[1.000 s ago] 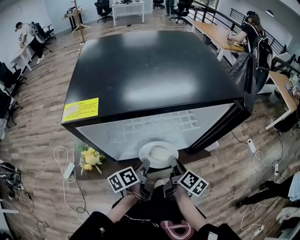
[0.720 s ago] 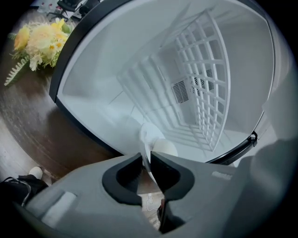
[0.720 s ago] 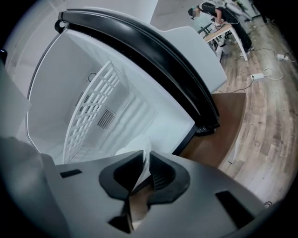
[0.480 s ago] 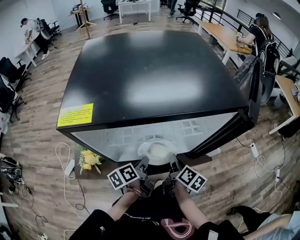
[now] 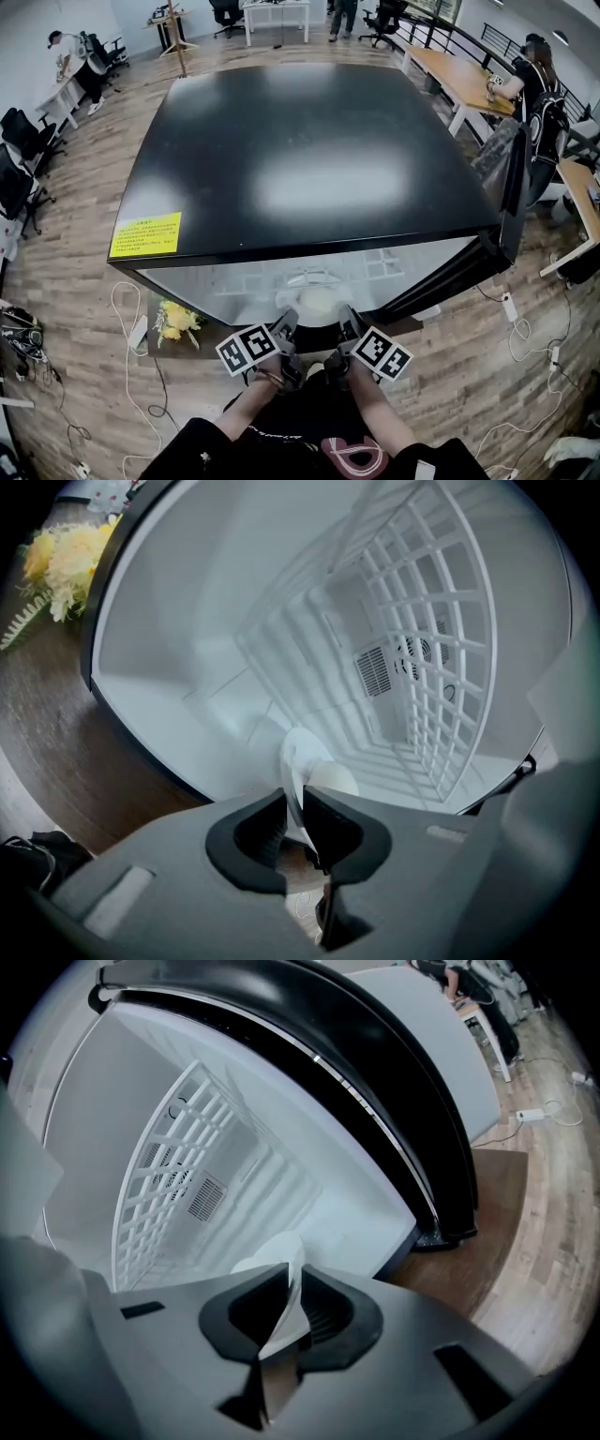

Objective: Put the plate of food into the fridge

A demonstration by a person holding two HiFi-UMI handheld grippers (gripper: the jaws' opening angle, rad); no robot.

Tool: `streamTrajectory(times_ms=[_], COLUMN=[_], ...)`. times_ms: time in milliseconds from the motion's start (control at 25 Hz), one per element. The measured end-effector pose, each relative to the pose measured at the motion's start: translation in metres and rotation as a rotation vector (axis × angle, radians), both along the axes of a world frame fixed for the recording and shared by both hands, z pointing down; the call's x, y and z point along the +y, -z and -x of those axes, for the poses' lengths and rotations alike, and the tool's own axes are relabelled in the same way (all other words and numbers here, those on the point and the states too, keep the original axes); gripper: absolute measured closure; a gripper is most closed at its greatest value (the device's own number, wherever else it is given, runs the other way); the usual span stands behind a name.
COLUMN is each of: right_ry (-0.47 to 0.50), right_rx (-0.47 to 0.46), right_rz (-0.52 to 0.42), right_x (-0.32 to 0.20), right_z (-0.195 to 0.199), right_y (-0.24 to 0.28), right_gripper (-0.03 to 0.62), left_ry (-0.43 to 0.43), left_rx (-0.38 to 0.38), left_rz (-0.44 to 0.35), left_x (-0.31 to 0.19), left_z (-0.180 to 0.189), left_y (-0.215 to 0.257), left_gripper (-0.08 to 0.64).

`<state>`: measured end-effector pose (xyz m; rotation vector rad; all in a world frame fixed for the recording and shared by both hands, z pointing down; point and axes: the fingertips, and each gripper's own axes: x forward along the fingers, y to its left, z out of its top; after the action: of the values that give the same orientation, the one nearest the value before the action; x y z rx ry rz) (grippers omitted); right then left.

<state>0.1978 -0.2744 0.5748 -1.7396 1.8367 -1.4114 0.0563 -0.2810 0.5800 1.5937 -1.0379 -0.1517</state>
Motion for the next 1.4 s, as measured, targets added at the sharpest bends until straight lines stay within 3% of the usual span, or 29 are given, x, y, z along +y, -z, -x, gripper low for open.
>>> streamTrajectory(times_ms=[640,1400], right_ry=[0.004,0.006], right_rx=[0.014,0.042], right_rz=[0.001,-0.006], right_x=[-0.021,-0.042], right_z=[-0.003,0.0], right_y=[-0.003,-0.009], right_gripper=[0.541,0.538], left_ry=[0.049,0.08], left_rx=[-0.001,-0.064], left_rz=[-0.004,-0.041], left_x=[-0.02,-0.04], left_z=[-0.002,0.001], left_y=[-0.005,-0.007], left_gripper=[0.505,0.499])
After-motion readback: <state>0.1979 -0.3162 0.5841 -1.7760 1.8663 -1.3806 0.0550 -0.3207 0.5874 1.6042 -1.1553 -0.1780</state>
